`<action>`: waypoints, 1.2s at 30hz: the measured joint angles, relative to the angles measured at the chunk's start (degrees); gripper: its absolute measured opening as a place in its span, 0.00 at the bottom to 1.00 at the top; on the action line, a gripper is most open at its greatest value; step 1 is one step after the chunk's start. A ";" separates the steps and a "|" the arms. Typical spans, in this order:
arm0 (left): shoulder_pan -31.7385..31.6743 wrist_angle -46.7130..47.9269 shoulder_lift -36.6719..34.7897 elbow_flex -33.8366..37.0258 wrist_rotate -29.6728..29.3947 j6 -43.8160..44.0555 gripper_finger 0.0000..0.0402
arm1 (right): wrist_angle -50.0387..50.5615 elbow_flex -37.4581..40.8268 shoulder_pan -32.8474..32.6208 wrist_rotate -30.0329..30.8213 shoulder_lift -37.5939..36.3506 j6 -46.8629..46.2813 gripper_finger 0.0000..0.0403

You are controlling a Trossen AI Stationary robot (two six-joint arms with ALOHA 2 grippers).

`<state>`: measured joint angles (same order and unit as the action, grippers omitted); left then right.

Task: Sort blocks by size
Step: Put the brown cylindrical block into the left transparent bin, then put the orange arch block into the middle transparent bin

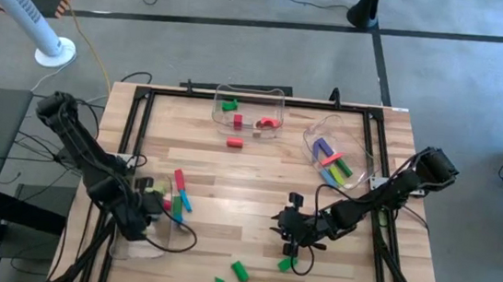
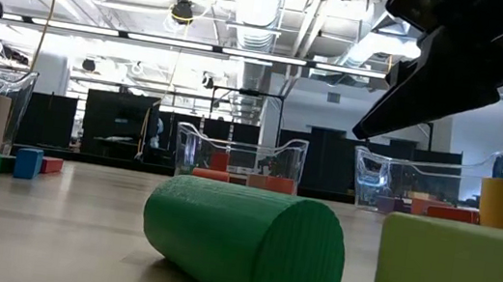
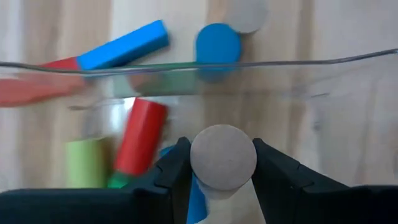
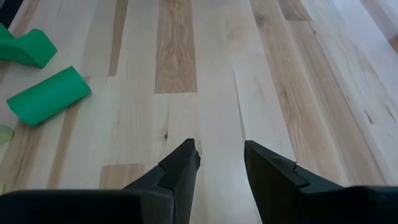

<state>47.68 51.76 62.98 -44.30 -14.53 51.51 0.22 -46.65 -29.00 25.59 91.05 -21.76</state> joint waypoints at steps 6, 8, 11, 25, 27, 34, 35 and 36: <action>-0.02 -3.29 -2.05 3.37 0.84 1.71 0.34 | -0.02 0.00 0.34 -0.01 0.00 -0.02 0.41; -0.02 -3.38 -2.07 4.03 1.04 2.68 0.35 | -0.01 0.00 0.34 -0.01 0.00 -0.04 0.41; -0.02 -4.03 -2.07 5.04 1.27 3.34 0.35 | -0.02 0.00 0.35 -0.02 0.00 -0.04 0.41; -0.02 -4.80 -2.05 5.25 1.19 3.35 0.35 | -0.01 0.00 0.56 -0.07 0.00 -0.10 0.41; -0.02 -4.80 -2.05 5.25 1.18 3.37 0.37 | -0.01 0.00 0.56 -0.20 0.00 -0.11 0.41; -0.02 -4.78 -2.03 5.25 1.12 3.32 0.51 | 0.00 0.00 0.56 -0.21 0.00 -0.20 0.41; -0.02 -4.78 -2.03 5.25 1.13 3.04 0.53 | -0.01 0.00 0.56 -0.19 0.00 -0.20 0.41; -0.02 -4.77 -2.03 5.23 1.12 2.76 0.54 | 0.01 0.00 0.56 -0.19 0.00 -0.18 0.41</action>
<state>47.66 46.99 60.95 -39.07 -13.41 54.26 0.23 -46.65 -28.45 25.41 91.05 -21.94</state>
